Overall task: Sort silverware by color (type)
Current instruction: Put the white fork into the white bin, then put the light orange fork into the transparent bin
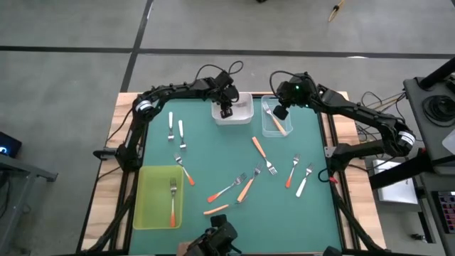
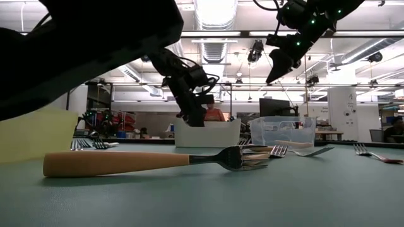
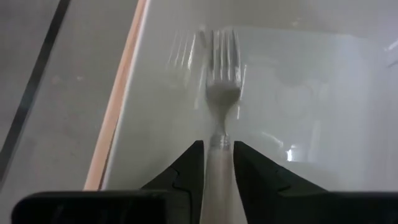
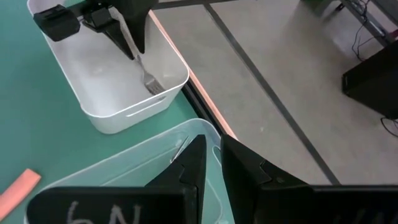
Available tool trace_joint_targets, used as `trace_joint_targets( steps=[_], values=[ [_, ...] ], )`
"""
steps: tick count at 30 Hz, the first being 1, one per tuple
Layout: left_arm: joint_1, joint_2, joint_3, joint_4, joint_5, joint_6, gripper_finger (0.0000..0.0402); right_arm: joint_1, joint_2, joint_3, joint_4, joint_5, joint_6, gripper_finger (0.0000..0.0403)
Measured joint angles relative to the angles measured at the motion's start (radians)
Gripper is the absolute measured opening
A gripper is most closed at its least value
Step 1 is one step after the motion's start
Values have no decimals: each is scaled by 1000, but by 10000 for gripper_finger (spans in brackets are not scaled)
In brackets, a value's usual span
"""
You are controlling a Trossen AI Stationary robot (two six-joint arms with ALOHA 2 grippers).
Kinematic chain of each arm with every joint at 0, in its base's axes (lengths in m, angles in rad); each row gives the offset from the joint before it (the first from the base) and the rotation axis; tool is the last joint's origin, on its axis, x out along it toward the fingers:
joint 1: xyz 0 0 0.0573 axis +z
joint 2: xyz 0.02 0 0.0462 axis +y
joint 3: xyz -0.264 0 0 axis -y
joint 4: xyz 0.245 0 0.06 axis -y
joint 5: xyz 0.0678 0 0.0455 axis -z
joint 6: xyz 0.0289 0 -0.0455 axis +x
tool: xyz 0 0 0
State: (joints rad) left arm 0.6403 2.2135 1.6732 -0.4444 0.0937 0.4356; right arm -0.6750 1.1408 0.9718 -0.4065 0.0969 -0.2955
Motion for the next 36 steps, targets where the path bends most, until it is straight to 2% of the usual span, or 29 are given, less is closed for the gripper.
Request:
trace_joint_targets(
  steps=[9, 17, 27, 31, 36],
  values=[
    [-7, -35, 0, -14, -4, -5, 113, 0, 0, -6, 0, 0, 17, 38],
    [-39, -132, 0, -93, -6, -82, 116, 0, 0, -6, -9, 0, 78, 38],
    [-86, -229, -2, -286, -6, -211, 116, 4, 0, -6, -54, -2, 144, 38],
    [-112, -272, -22, -311, -5, -236, 115, 16, 0, -6, -69, -5, 173, 38],
    [-137, -364, -144, -230, -4, -238, 109, 35, 0, -5, -70, -103, 312, 38]
  ],
)
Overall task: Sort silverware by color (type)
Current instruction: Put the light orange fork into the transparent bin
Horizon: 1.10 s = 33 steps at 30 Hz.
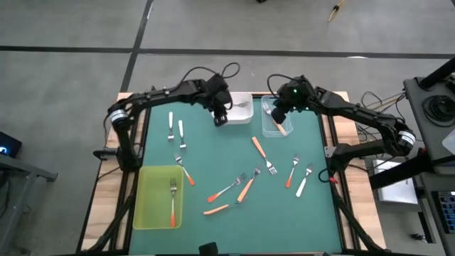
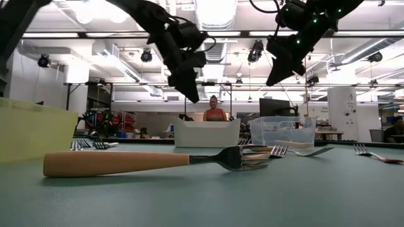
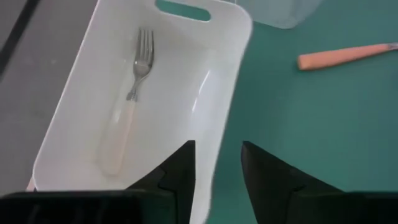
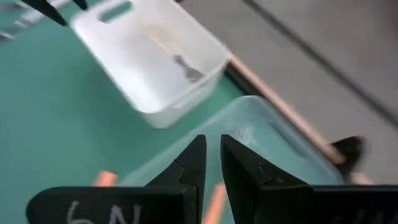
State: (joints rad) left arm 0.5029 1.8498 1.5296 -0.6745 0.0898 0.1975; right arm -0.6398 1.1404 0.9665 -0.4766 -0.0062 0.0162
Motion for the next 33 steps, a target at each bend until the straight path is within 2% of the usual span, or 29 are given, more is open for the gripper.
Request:
trace_joint_targets(
  steps=[8, 13, 18, 28, 33],
  values=[
    [-16, -272, -326, 306, 0, -16, 101, 49, 0, 1, 2, -132, 181, 38],
    [-16, -447, -508, 542, -1, 9, 100, 115, 0, 1, 2, -168, 287, 38],
    [-15, -579, -625, 722, -2, 55, 100, 206, 0, 1, 1, -180, 399, 38],
    [-15, -698, -741, 779, -3, 69, 100, 426, 1, -5, 0, -176, 646, 38],
    [-17, -722, -778, 780, 0, 15, 100, 522, 2, -5, 1, -127, 772, 38]
  ],
)
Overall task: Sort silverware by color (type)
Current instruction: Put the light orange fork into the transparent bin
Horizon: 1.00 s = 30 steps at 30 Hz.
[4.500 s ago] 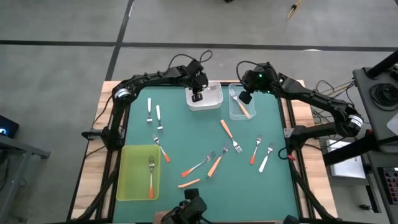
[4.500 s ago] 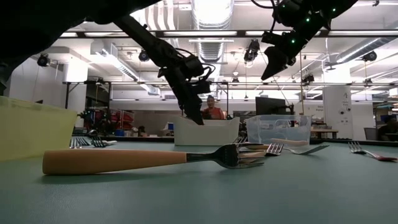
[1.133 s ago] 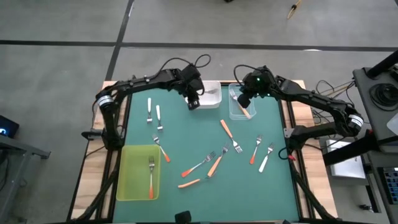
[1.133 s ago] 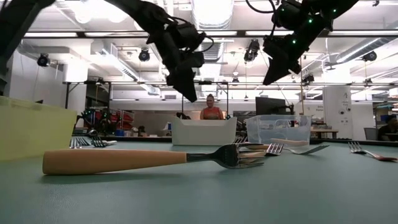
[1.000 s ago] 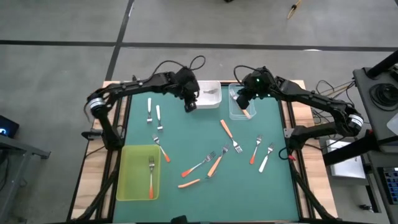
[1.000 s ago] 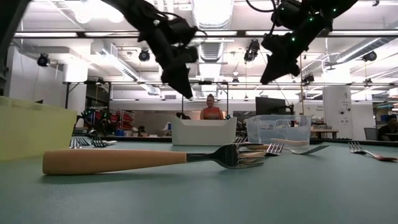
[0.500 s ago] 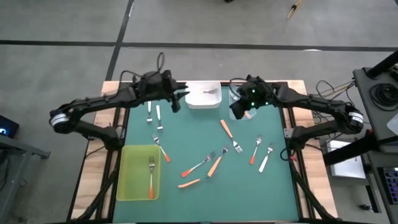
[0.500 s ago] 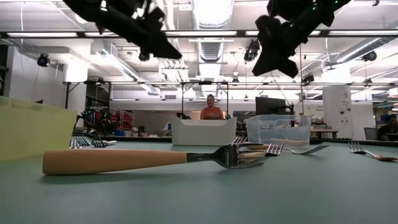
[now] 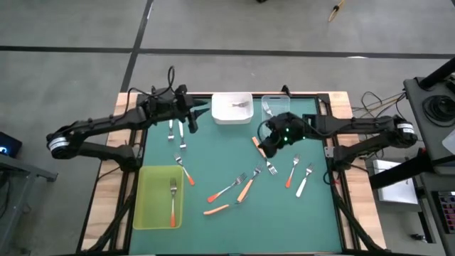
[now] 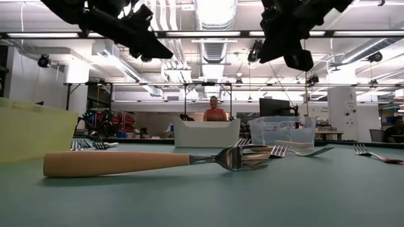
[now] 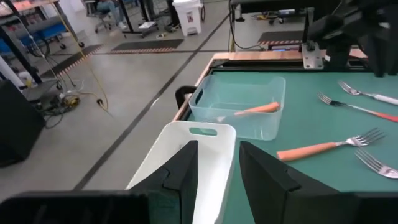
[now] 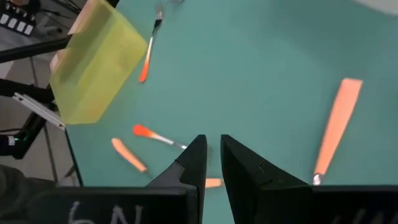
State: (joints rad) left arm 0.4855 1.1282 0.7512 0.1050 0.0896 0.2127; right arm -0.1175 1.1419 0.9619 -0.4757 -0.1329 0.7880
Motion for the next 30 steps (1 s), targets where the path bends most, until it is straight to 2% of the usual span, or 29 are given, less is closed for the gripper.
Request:
trace_joint_targets(
  steps=[10, 19, 30],
  values=[
    [-5, -15, -34, 1, 9, -42, 100, 153, 9, 0, 1, 115, 174, 38],
    [-9, -16, -43, 14, 12, -55, 100, 172, 132, 32, -8, 125, 179, 38],
    [-13, -16, -48, 49, 34, -65, 100, 172, 267, 135, -260, 107, 182, 38]
  ],
)
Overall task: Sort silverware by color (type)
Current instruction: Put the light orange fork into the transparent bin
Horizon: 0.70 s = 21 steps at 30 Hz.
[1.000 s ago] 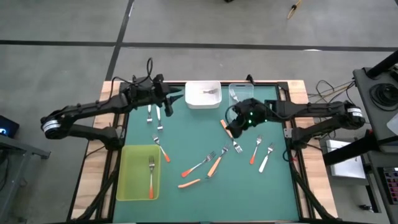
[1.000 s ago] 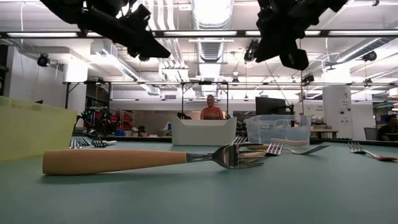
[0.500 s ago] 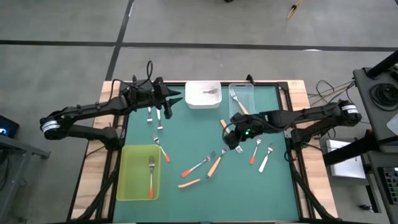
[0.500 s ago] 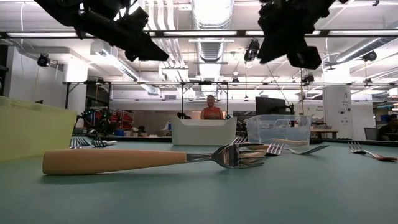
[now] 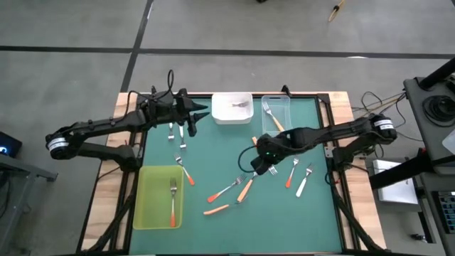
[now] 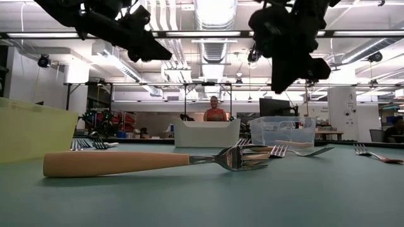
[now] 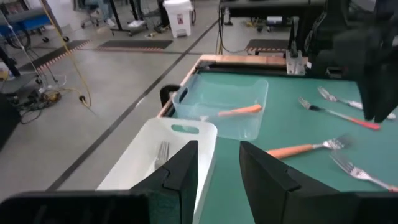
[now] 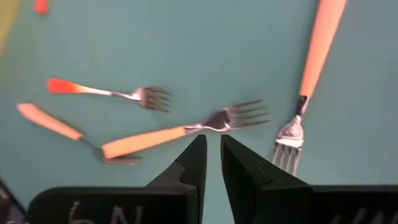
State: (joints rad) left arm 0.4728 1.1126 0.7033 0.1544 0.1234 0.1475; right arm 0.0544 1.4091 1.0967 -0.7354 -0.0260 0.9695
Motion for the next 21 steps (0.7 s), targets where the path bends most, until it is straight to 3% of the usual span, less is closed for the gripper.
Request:
trace_joint_targets(
  steps=[12, 21],
  values=[
    [-1, 0, -8, 32, 0, 25, 100, 0, 100, 57, -260, -8, 9, 38],
    [-1, 0, -37, 10, 0, -8, 100, 0, 98, 57, -277, -8, 24, 38]
  ],
)
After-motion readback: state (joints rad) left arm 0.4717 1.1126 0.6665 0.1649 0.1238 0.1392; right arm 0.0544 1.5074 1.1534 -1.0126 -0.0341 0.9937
